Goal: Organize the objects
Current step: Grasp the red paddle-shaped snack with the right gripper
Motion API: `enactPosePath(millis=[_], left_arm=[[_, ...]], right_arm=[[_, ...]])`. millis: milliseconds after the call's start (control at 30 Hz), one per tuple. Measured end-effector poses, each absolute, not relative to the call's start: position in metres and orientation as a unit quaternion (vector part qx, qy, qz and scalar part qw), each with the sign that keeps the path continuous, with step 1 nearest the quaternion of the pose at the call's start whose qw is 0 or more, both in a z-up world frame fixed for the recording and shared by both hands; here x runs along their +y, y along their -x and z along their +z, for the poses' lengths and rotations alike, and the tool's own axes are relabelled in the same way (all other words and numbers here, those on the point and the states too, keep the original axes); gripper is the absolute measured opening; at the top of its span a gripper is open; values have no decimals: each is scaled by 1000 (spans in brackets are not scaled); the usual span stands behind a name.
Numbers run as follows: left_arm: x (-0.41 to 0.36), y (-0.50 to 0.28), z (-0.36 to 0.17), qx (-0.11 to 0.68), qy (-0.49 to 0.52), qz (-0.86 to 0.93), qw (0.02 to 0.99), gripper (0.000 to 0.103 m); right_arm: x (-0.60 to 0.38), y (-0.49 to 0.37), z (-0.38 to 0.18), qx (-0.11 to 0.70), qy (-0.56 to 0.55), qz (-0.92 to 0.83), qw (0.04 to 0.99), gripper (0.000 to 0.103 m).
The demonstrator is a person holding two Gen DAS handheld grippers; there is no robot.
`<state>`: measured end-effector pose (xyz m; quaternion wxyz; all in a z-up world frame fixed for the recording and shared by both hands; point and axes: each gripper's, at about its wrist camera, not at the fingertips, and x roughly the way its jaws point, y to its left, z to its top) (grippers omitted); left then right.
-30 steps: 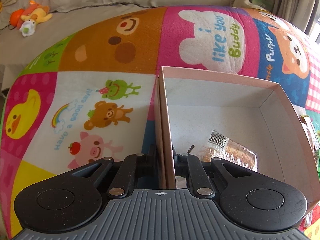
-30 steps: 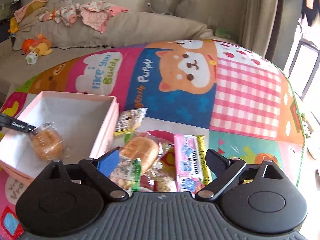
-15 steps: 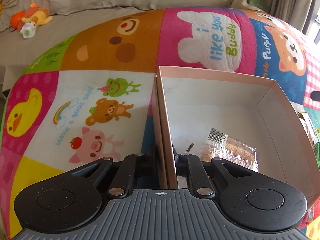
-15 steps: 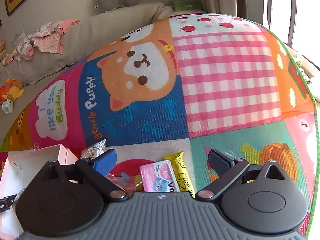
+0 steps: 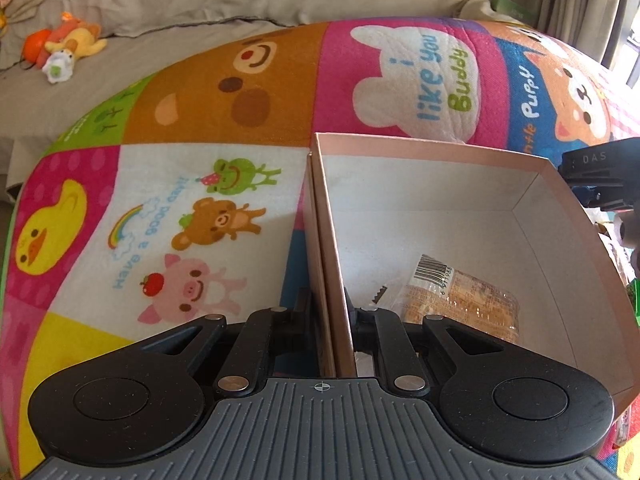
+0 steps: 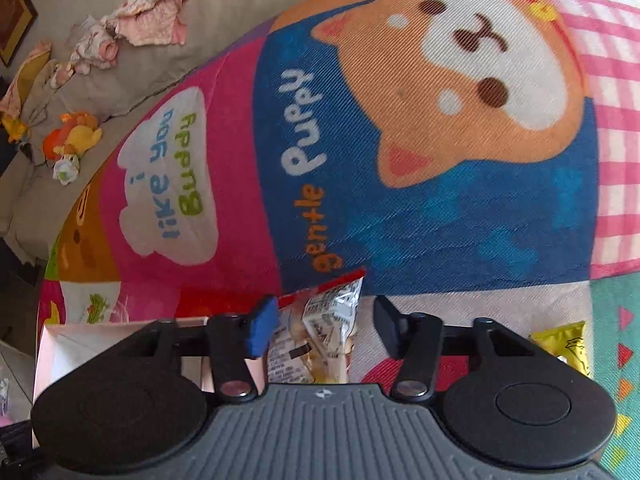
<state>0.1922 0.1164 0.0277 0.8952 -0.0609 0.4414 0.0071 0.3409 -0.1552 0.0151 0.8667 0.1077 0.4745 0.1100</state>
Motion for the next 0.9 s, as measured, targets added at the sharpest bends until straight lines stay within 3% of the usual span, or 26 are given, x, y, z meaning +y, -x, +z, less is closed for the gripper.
enactPosePath(millis=[333,467,567,600,833,900], left_arm=[[115,-192,27,435,64,-3,898,14],[115,-190,27,434,74,-1,898,14],[112,-188,26,432,71,-7,899,14],[111,-188,26,432,70,-9,899,14],[111,-190,26,435,70,-17,898,14],[111,-190,26,435,71,-15,897,14]], right_arm=[[-199,-281,29,475,-50,88,874,36],[-215,-251,41,455,7,59,889,30],[-223,-221,56,426,45,62,902,32],[-224,-209,61,415,55,69,906,34],[-218,-118,64,400,43,145,904,83],[-210,-100,51,415,31,149,897,87]])
